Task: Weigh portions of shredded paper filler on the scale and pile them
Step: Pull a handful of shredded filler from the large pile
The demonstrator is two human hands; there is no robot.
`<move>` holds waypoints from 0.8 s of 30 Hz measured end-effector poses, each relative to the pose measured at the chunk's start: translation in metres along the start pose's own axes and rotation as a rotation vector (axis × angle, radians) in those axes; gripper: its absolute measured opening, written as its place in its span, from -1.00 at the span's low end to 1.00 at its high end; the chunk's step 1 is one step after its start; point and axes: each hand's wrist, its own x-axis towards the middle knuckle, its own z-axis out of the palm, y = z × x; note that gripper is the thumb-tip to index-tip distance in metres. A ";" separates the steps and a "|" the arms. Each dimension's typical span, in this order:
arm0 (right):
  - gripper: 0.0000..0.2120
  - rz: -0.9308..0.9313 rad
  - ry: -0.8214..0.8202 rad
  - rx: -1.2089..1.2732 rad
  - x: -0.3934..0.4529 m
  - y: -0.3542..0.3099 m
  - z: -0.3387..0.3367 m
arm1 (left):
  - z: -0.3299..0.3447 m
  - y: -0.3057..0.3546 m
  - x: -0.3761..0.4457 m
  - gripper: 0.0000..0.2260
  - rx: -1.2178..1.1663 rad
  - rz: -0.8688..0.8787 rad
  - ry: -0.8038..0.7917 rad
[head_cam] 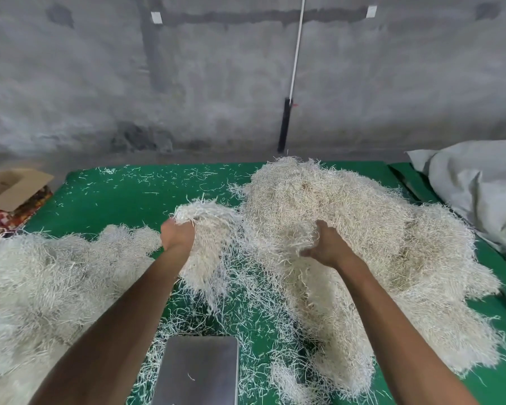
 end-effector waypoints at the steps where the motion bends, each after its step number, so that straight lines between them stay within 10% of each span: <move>1: -0.11 0.004 -0.012 -0.173 -0.003 -0.005 -0.007 | -0.003 0.010 0.000 -0.43 -0.095 -0.006 0.009; 10: -0.23 -0.105 0.353 -0.765 -0.028 -0.095 -0.015 | -0.031 0.113 -0.006 -0.55 -0.402 0.190 0.068; 17: -0.27 -0.512 0.228 -0.283 -0.018 -0.136 -0.002 | -0.035 0.137 -0.020 -0.60 -0.537 0.198 0.012; 24: -0.75 -0.562 0.092 -0.044 -0.015 -0.132 0.044 | -0.047 0.149 -0.043 -0.68 -0.751 0.062 -0.149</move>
